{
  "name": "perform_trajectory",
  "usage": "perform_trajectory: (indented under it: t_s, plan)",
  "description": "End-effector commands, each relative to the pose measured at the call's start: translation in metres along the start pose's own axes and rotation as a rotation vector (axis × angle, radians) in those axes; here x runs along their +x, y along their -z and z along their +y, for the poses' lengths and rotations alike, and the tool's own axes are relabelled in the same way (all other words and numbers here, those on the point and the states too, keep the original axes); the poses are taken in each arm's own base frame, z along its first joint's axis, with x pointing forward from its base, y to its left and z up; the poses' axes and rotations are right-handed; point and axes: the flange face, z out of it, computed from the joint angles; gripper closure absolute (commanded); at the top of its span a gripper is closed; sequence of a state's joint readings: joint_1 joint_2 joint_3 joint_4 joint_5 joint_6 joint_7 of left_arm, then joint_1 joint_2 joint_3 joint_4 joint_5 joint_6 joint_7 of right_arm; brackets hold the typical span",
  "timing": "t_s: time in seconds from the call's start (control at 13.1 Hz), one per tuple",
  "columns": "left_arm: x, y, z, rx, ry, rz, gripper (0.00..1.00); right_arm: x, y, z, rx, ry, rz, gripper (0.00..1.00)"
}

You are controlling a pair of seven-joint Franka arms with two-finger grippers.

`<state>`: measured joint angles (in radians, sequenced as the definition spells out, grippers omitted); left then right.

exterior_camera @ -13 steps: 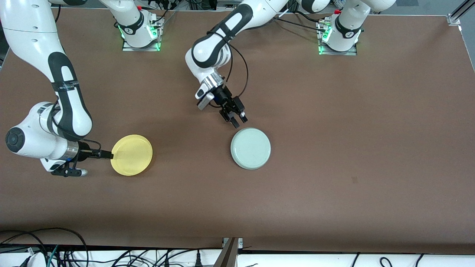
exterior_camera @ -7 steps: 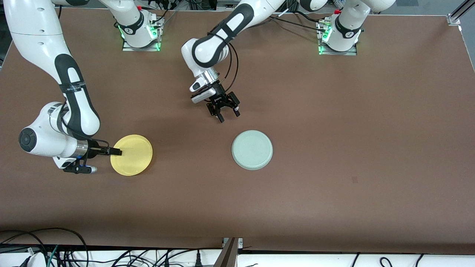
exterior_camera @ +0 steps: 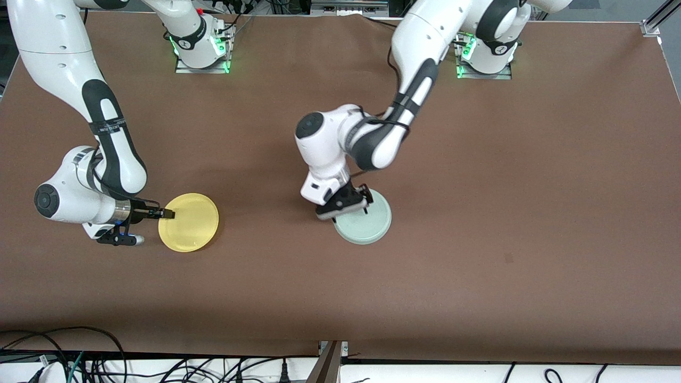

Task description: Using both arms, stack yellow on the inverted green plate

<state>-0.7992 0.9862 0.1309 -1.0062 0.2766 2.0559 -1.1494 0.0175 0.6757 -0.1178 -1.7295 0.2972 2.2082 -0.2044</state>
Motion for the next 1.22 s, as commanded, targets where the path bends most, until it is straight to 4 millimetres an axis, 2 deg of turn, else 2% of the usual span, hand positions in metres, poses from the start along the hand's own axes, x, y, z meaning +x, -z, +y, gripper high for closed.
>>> perform_trajectory:
  t_s: [0.0, 0.08, 0.15, 0.38, 0.53, 0.69, 0.76, 0.92, 0.99, 1.14]
  plan:
    - [0.067, 0.051, -0.050, -0.040, 0.048, -0.131, 0.00, -0.001, -0.001, -0.001, 0.018, -0.003, -0.005, 0.88]
    - [0.092, 0.053, -0.075, -0.036, 0.088, -0.191, 0.00, 0.000, 0.000, -0.002, 0.019, -0.003, -0.003, 0.96]
    - [0.115, 0.065, -0.097, -0.043, 0.134, -0.221, 0.00, 0.001, 0.002, -0.003, 0.019, -0.002, 0.002, 1.00]
    - [0.158, 0.111, -0.150, -0.043, 0.143, -0.239, 0.00, 0.003, 0.009, -0.003, 0.021, 0.002, 0.016, 1.00]
    - [0.196, 0.127, -0.204, -0.063, 0.104, -0.279, 0.00, 0.011, 0.035, -0.017, 0.028, 0.026, 0.052, 1.00]
    - [0.232, 0.135, -0.267, -0.148, 0.107, -0.371, 0.00, 0.019, 0.066, -0.043, 0.054, 0.062, 0.065, 1.00]
    - [0.244, 0.141, -0.295, -0.166, 0.084, -0.391, 0.00, 0.021, 0.073, -0.060, 0.069, 0.070, 0.059, 1.00]
    - [0.257, 0.156, -0.342, -0.172, -0.020, -0.422, 0.00, 0.020, 0.072, -0.108, 0.111, 0.009, 0.047, 1.00]
    - [0.260, 0.171, -0.364, -0.173, -0.049, -0.432, 0.00, 0.017, 0.068, -0.138, 0.134, -0.011, 0.041, 1.00]
    - [0.261, 0.214, -0.399, -0.190, -0.159, -0.421, 0.00, 0.007, 0.055, -0.211, 0.173, -0.060, 0.056, 1.00]
